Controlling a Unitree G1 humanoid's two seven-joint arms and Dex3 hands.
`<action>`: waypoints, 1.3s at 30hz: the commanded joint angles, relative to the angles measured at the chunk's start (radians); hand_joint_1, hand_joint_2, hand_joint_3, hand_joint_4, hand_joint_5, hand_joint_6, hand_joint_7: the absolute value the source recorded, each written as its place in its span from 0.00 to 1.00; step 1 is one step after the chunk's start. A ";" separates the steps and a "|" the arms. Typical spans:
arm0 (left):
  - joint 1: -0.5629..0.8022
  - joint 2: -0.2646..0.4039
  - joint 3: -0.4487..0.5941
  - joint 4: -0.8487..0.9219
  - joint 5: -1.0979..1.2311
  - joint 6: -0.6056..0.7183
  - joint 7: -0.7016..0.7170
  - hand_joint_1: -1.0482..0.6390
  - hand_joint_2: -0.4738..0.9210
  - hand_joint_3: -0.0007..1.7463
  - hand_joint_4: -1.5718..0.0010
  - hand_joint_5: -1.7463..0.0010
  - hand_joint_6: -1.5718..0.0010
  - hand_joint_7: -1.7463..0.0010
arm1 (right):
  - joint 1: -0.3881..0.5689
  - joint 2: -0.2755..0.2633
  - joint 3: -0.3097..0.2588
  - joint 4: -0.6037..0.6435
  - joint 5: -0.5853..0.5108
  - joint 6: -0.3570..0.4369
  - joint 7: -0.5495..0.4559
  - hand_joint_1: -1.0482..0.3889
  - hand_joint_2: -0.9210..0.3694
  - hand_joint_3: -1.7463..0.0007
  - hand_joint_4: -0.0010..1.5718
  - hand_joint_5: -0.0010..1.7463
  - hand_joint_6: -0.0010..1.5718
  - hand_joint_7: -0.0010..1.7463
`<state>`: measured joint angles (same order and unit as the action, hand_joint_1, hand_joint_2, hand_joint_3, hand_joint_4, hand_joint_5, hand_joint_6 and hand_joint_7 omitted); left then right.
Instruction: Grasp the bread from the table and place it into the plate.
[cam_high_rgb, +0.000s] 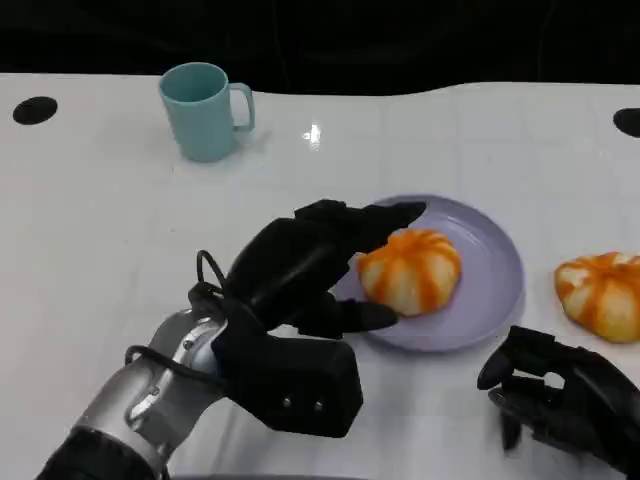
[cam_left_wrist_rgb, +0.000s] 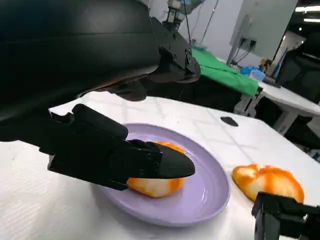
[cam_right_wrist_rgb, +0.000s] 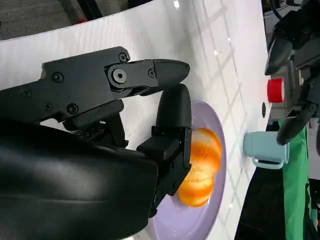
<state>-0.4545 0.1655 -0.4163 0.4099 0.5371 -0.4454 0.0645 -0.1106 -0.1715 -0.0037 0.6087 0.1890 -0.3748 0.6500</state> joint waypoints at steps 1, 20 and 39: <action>0.138 -0.019 0.067 -0.023 -0.129 -0.129 0.052 0.36 1.00 0.21 0.86 0.30 0.75 0.68 | 0.029 -0.013 0.005 0.011 -0.013 0.036 -0.001 0.37 0.00 0.84 0.43 1.00 0.41 0.81; 0.412 -0.118 0.192 -0.184 -0.668 -0.057 -0.268 0.38 1.00 0.22 0.66 0.29 0.69 0.43 | 0.037 -0.018 0.012 -0.016 -0.010 0.069 -0.013 0.38 0.00 0.84 0.42 1.00 0.41 0.81; 0.558 -0.207 0.298 -0.289 -0.930 0.195 -0.425 0.28 1.00 0.15 0.53 0.18 0.58 0.40 | 0.055 -0.024 0.026 -0.067 -0.033 0.093 -0.044 0.39 0.00 0.84 0.41 1.00 0.42 0.80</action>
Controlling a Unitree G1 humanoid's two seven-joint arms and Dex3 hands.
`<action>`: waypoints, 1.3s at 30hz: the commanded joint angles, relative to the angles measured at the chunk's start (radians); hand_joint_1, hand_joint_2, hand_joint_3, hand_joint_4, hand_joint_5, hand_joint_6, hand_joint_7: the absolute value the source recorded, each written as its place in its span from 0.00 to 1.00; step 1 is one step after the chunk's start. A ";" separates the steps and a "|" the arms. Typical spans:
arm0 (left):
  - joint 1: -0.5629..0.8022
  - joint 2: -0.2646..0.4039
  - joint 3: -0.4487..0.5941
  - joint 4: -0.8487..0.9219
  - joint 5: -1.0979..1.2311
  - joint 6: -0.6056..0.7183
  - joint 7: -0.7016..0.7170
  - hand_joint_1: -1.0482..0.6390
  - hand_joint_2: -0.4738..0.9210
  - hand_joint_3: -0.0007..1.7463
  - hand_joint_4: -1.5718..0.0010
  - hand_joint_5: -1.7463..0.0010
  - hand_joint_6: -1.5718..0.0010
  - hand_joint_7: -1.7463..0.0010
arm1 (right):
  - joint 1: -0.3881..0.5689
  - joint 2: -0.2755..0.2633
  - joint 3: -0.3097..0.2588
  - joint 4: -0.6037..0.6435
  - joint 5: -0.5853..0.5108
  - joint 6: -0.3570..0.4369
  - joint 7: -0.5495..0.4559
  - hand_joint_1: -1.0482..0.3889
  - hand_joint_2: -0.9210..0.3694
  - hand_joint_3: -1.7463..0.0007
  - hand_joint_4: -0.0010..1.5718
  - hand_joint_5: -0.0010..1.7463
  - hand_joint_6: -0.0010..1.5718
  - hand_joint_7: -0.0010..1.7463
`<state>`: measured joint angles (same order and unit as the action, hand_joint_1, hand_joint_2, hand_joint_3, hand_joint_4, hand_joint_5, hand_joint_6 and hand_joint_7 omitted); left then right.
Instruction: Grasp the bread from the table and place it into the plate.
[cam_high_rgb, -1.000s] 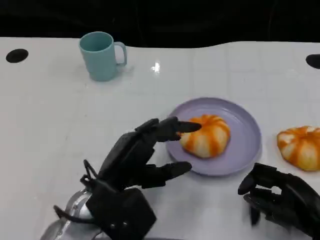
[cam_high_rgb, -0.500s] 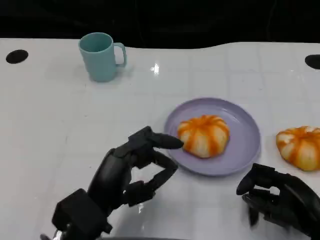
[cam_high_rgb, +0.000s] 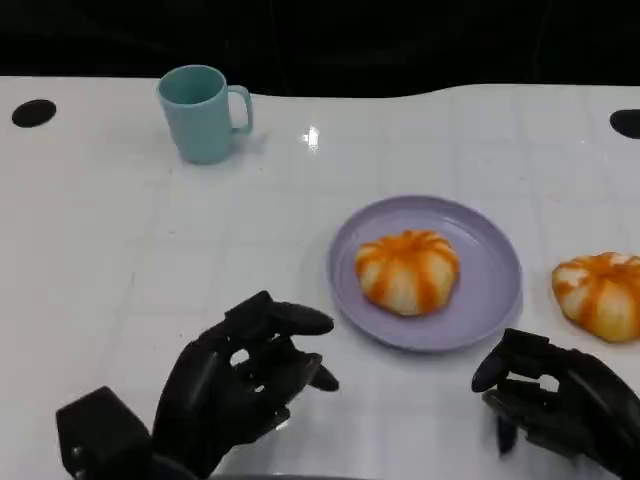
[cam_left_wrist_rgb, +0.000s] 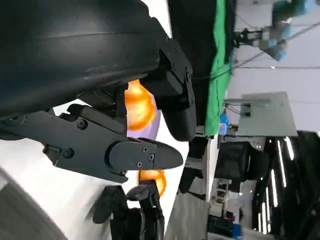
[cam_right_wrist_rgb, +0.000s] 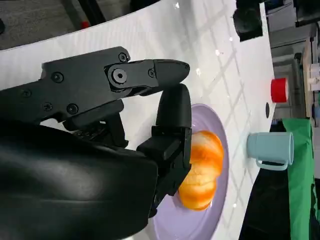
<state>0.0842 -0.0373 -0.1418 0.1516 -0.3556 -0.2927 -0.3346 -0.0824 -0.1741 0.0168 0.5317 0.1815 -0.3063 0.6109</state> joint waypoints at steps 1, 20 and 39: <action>0.025 -0.006 0.028 -0.034 -0.046 0.054 -0.032 0.27 1.00 0.15 0.54 0.16 0.58 0.39 | 0.027 -0.020 0.005 0.009 -0.025 0.025 -0.005 0.39 0.00 0.83 0.41 1.00 0.42 0.80; 0.085 -0.035 0.106 -0.114 -0.129 0.245 -0.063 0.24 1.00 0.06 0.59 0.04 0.61 0.28 | 0.018 -0.016 0.000 0.027 -0.008 0.016 0.013 0.37 0.00 0.84 0.43 1.00 0.43 0.79; 0.082 -0.052 0.153 -0.073 -0.134 0.250 -0.128 0.24 1.00 0.19 0.56 0.00 0.64 0.21 | 0.030 -0.021 0.000 0.013 -0.010 0.000 0.021 0.38 0.00 0.84 0.42 1.00 0.42 0.79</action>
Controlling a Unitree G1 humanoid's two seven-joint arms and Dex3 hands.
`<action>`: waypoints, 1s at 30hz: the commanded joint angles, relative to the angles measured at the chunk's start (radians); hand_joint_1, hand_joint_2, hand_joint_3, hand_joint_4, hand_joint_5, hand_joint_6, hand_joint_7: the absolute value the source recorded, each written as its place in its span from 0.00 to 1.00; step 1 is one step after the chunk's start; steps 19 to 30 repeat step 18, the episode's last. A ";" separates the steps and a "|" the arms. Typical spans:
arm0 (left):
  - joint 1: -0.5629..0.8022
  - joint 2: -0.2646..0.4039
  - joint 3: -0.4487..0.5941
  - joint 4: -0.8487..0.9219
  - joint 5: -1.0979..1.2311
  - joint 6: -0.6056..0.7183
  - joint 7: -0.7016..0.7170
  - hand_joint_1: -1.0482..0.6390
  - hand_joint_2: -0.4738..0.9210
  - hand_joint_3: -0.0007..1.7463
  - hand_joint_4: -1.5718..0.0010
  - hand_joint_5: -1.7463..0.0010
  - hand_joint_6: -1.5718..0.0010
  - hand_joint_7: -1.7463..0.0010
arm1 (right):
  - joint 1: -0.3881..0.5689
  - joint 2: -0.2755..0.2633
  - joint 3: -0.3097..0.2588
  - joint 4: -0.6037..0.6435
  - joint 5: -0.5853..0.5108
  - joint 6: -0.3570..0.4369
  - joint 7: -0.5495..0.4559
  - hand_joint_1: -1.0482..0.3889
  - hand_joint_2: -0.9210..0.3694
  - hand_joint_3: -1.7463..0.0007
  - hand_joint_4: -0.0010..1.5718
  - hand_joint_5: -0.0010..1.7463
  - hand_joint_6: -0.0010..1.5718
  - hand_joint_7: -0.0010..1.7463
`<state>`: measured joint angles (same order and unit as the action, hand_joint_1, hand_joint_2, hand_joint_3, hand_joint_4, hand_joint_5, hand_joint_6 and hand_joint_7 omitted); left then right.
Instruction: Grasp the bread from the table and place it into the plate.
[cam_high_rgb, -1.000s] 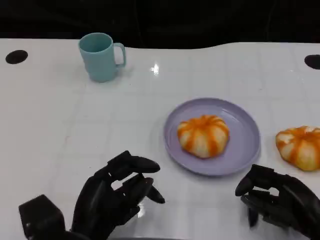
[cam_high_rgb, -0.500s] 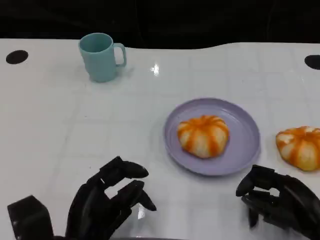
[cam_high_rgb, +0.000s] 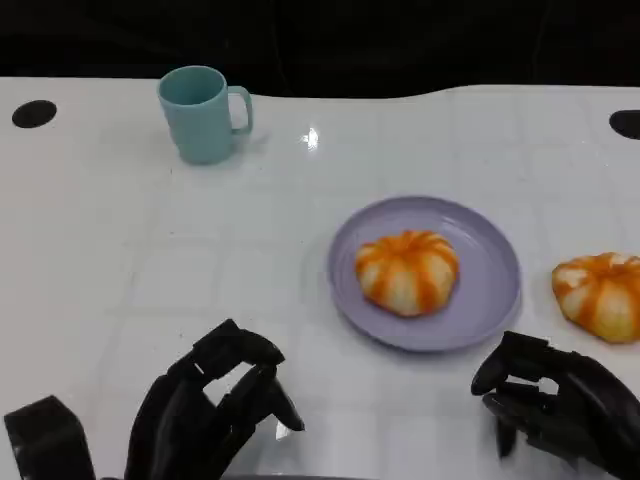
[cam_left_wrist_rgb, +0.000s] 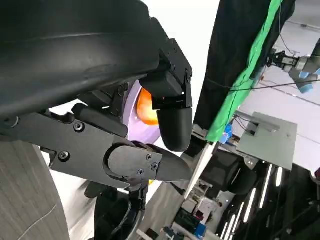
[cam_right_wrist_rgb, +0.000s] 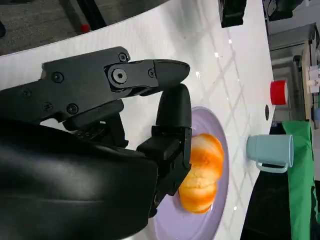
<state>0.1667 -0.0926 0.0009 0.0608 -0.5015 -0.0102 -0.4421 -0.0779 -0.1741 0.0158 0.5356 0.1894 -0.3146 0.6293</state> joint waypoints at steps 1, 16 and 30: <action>0.000 0.003 0.010 0.019 0.016 -0.034 -0.020 0.24 1.00 0.19 0.56 0.00 0.65 0.21 | 0.026 -0.022 0.001 0.009 -0.020 0.006 0.001 0.38 0.00 0.84 0.42 1.00 0.42 0.79; 0.006 -0.002 0.010 0.022 0.029 -0.034 -0.029 0.20 1.00 0.24 0.56 0.00 0.62 0.16 | 0.039 -0.021 0.000 -0.020 -0.027 0.030 -0.009 0.37 0.00 0.84 0.42 1.00 0.43 0.78; 0.008 -0.002 0.010 0.018 0.032 -0.027 -0.023 0.20 1.00 0.24 0.55 0.00 0.61 0.16 | 0.040 -0.021 0.000 -0.022 -0.029 0.029 -0.009 0.38 0.00 0.84 0.42 1.00 0.43 0.78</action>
